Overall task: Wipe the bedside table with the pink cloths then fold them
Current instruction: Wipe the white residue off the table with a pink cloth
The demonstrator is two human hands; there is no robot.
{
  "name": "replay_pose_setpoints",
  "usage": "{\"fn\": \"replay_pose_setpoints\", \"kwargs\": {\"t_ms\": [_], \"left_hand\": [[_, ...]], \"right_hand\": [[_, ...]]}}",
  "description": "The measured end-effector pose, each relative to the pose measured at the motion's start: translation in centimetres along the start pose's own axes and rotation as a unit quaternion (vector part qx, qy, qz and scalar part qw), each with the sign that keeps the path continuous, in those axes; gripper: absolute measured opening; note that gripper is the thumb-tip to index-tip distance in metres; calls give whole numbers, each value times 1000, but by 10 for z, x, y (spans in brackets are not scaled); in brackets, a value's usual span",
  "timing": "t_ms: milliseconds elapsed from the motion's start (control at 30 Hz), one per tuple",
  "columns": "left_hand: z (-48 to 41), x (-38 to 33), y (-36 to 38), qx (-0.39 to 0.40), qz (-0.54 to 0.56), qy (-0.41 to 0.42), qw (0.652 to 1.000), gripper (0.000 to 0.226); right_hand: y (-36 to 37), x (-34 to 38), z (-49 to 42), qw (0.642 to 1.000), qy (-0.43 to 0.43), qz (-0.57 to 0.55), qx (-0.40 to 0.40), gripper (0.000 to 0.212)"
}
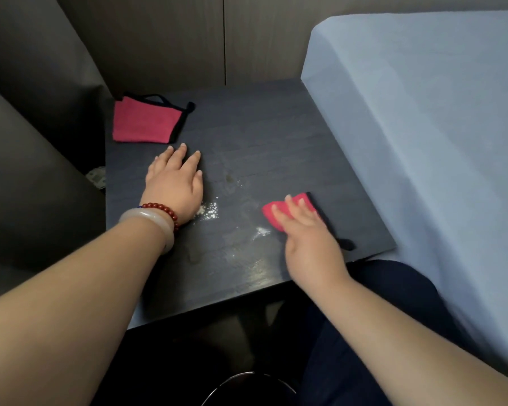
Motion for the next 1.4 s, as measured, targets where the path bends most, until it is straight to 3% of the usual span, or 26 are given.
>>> {"fn": "replay_pose_setpoints", "kwargs": {"t_ms": [100, 200, 300, 433, 533, 567, 667, 733, 900, 967, 1100, 1200, 1300, 1400], "left_hand": [[0, 0, 0, 5, 0, -2, 1000, 49], [-1, 1, 0, 1, -2, 2, 1000, 49], [-1, 1, 0, -4, 2, 0, 1000, 48], [1, 0, -1, -3, 6, -1, 1000, 48], [1, -1, -2, -1, 5, 3, 1000, 48], [0, -1, -2, 2, 4, 4, 1000, 48], [1, 0, -1, 7, 0, 1, 1000, 49], [1, 0, -2, 7, 0, 0, 1000, 49], [1, 0, -1, 4, -1, 2, 1000, 49], [1, 0, -1, 7, 1, 3, 1000, 49], [1, 1, -1, 5, 8, 2, 1000, 49], [0, 2, -2, -4, 20, 0, 1000, 47], [-5, 2, -8, -32, 38, -2, 999, 43], [-16, -1, -18, -70, 13, 35, 997, 43]], "right_hand": [[-15, -17, 3, 1000, -19, -2, 1, 63], [-45, -75, -1, 993, 106, 29, -45, 62], [-36, -62, 1, 981, 169, 18, -93, 60], [20, 29, 16, 998, 52, -20, -36, 68], [19, 35, 11, 1000, -5, -8, 2, 69], [10, 17, 3, 1000, 8, 15, -6, 69], [-22, -46, -24, 985, 154, 66, -38, 65], [-21, -36, -25, 976, 187, 90, -65, 68], [20, 37, -4, 999, -3, 42, 34, 71], [1, 3, -25, 999, 16, 47, -2, 70], [-29, -60, -55, 982, 169, 65, -46, 63], [-4, 1, -50, 994, 86, 43, -51, 67], [22, 48, -43, 999, -7, 16, 31, 72], [6, 11, -81, 999, 27, 44, 11, 67]]}}
Point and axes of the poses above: each hand's wrist, its own z-axis away from the middle knuckle, its own y-axis out of the palm, x = y × z, the point moved 6 cm from there along -z, towards the middle knuckle, and after that the axes turned 4 degrees about x, right-handed, at the moved point
